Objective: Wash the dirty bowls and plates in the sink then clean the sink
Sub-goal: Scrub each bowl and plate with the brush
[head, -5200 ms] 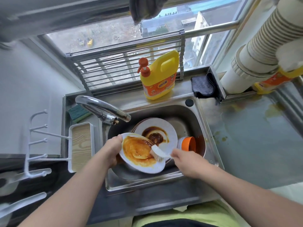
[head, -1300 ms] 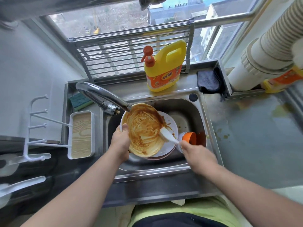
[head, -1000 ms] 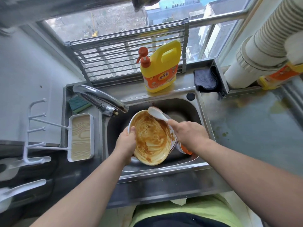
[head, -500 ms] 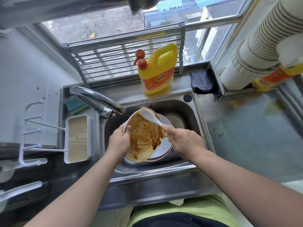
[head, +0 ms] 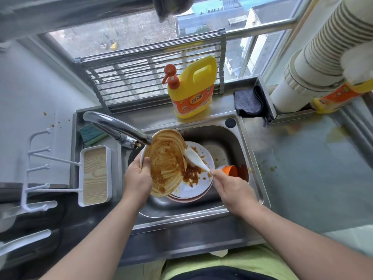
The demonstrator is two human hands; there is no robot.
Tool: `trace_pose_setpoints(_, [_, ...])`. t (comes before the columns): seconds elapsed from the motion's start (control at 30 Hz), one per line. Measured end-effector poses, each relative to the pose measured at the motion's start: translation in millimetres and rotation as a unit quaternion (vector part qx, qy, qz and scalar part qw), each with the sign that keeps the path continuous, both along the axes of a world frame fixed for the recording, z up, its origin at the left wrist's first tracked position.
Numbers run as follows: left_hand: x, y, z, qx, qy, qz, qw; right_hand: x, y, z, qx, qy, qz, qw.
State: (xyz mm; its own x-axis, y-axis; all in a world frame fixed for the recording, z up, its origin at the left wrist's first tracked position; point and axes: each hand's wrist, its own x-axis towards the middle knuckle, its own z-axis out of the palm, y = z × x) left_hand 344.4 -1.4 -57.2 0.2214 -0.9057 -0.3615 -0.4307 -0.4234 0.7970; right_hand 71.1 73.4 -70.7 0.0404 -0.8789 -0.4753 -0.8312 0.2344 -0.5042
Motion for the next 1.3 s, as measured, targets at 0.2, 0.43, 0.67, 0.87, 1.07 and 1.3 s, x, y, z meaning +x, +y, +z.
trace_pose_setpoints(0.2, [-14, 0, 1, 0.031, 0.042, 0.018, 0.998, 13, -21, -9, -0.003, 0.015, 0.001, 1.000])
trace_pose_setpoints(0.43, [-11, -3, 2, 0.028, 0.095, 0.082, 0.992, 0, 23, -12, 0.118, -0.046, 0.060, 0.990])
trace_pose_setpoints(0.67, [-34, 1, -4, 0.051, 0.189, 0.145, 0.970, 40, -8, -1, 0.000, -0.189, -0.091, 0.978])
trace_pose_setpoints(0.87, [-50, -4, -3, 0.062, 0.234, 0.209, 0.948, 36, 38, -10, 0.052, -0.131, -0.030, 0.990])
trace_pose_setpoints(1.07, [-44, 2, -10, 0.092, 0.228, 0.237, 0.940, 18, 13, -18, 0.066, -0.103, -0.084, 0.989])
trace_pose_setpoints(1.3, [-34, -2, -13, 0.064, 0.200, 0.270, 0.940, 38, 32, -5, 0.093, -0.116, -0.047, 0.988])
